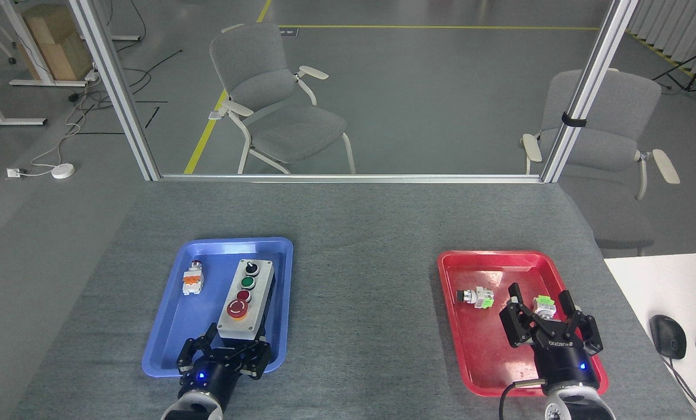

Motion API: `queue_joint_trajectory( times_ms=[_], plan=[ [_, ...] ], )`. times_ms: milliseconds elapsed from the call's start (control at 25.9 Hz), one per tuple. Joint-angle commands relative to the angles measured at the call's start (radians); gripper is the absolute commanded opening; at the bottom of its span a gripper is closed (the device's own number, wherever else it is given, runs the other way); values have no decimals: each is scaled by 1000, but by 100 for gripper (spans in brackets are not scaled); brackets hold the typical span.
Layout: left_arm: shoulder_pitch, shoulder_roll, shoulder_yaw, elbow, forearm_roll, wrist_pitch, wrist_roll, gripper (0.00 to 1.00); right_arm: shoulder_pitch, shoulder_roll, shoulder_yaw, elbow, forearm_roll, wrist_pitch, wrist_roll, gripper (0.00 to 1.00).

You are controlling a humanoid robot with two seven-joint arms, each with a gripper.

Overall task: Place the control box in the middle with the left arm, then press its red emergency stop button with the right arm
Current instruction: 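Move the left gripper to the grey control box and grasp its near end, then lift the control box with the left gripper and carry it toward the table middle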

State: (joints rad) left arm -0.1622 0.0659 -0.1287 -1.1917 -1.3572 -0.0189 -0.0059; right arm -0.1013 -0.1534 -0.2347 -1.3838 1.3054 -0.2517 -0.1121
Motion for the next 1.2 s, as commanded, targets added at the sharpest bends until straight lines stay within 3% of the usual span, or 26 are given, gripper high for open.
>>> queue_joint_trajectory(
  times_ms=[0, 502, 773, 1004, 1159],
  plan=[
    [-36, -5, 0, 61, 0, 7, 0, 99, 0, 1, 0, 0, 0, 0, -1, 99],
    [-171, -41, 1, 256, 1, 25, 1, 99, 0, 2, 0, 0, 0, 0, -1, 99],
    [-197, -38, 1, 290, -2, 23, 12, 98, 0, 3, -2, 2, 0, 3, -1, 99],
    [-204, -26, 1, 287, -2, 20, 14, 78, -3, 8, -6, 0, -6, 11, 3, 99],
    [-207, -20, 1, 287, -2, 10, 12, 55, -5, -2, -3, 2, -6, 6, 17, 99]
  ],
)
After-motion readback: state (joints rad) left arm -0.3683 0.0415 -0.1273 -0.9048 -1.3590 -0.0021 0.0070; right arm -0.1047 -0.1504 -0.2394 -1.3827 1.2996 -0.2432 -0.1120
